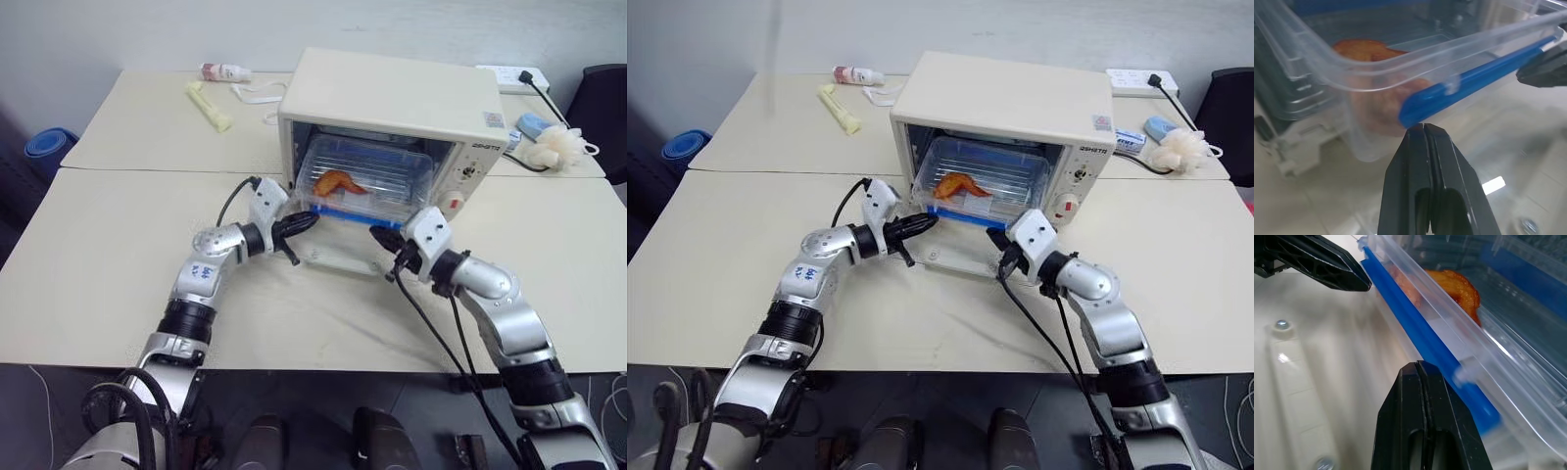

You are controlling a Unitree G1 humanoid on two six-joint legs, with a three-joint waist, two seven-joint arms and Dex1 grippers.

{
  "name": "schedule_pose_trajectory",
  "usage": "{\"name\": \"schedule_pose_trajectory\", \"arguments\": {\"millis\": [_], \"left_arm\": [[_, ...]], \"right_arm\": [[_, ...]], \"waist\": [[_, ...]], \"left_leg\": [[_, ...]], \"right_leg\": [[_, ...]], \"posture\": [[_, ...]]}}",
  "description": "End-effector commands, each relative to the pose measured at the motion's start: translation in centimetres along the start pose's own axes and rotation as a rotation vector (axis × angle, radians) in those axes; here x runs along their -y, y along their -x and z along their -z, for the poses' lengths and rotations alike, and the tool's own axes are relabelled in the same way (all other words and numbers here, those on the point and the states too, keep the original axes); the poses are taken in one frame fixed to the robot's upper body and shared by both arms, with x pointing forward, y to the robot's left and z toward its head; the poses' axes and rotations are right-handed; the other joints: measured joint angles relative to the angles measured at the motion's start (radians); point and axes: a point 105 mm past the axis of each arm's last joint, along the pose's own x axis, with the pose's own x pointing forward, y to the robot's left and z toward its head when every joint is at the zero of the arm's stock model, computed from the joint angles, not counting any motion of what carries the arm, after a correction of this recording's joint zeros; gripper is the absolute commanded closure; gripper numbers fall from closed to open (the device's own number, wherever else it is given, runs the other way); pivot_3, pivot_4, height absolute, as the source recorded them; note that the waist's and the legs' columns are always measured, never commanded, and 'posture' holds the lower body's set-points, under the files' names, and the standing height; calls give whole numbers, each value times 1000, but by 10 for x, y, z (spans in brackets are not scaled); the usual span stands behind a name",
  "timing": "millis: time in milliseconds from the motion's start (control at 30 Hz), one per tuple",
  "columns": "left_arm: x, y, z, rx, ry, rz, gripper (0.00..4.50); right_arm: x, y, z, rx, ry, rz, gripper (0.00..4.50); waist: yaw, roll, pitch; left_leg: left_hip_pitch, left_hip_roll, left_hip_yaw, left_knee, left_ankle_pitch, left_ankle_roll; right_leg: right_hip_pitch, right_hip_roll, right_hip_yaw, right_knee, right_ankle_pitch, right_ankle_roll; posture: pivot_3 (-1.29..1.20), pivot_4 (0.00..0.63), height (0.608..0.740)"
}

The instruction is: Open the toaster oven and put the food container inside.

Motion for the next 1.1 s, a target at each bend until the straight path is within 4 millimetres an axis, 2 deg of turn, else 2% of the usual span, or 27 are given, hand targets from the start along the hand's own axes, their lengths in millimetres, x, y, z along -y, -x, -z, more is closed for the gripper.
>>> {"name": "schedule_pose_trajectory", "arguments": {"millis": [33, 167, 400, 533, 667, 733, 833, 900, 1000, 1100], "left_arm": [[-22, -7, -21, 81, -20, -143, 4474], [-36, -18, -34, 136, 40, -241, 4474], [-29, -24, -39, 162, 34, -206, 4474], [-25, -6, -32, 128, 20, -150, 4474], [-25, 29, -19, 19, 64, -100, 4474], [-31, 53, -16, -21, 71, -101, 4112], [-27, 91, -21, -31, 22, 10, 3479], [-13, 122, -39, 63, -53, 174, 2848], [7, 156, -23, -73, -170, 388, 1976], [21, 175, -17, -146, -187, 531, 1024]], "right_arm": [[26, -6, -15, 64, 52, 103, 4494], [44, -20, -17, 76, 67, 187, 4494], [61, -28, -22, 96, 55, 281, 4494], [35, -21, -25, 118, -11, 134, 4494], [9, 2, -38, 150, -155, -48, 4494], [-1, 19, -40, 124, -136, -137, 4500], [2, 46, -31, 59, -110, -163, 4500], [14, 69, -13, -16, -65, -150, 4500], [29, 97, 24, -147, -24, -144, 4500], [25, 112, 53, -219, 28, -215, 4500]], "waist": [[-2, 0, 0], [-3, 0, 0], [-22, 0, 0], [-26, 0, 0], [-34, 0, 0], [-34, 0, 0], [-32, 0, 0], [-23, 0, 0], [-16, 0, 0], [-11, 1, 0]], "left_leg": [[0, 0, 0, 0, 0, 0], [0, 0, 0, 1, 0, 0], [0, 0, 0, -1, 0, 0], [0, 0, 0, -2, 1, -1], [0, 0, 0, -2, 0, -1], [0, 0, -1, -1, 1, -1], [0, 0, -1, -1, 0, -1], [0, 1, 0, -1, 0, -1], [0, 1, 1, -1, 0, -1], [2, 0, 3, -1, 0, 0]], "right_leg": [[0, 0, 0, 0, 0, 0], [0, 0, 0, 0, 0, 0], [0, -1, -1, 0, 0, 0], [0, 0, -1, 0, 0, 0], [-1, 0, -1, 0, 0, 0], [-1, 0, -1, 0, 0, 0], [-1, 0, -1, 0, 0, 0], [0, 0, -1, 0, 0, 0], [0, 0, 0, -1, 0, 0], [2, 0, 0, -2, 0, 0]], "posture": [[0, 150, 740], [0, 150, 740], [0, 150, 740], [0, 150, 740], [0, 150, 740], [0, 150, 740], [0, 150, 740], [0, 150, 740], [0, 150, 740], [0, 150, 740]]}}
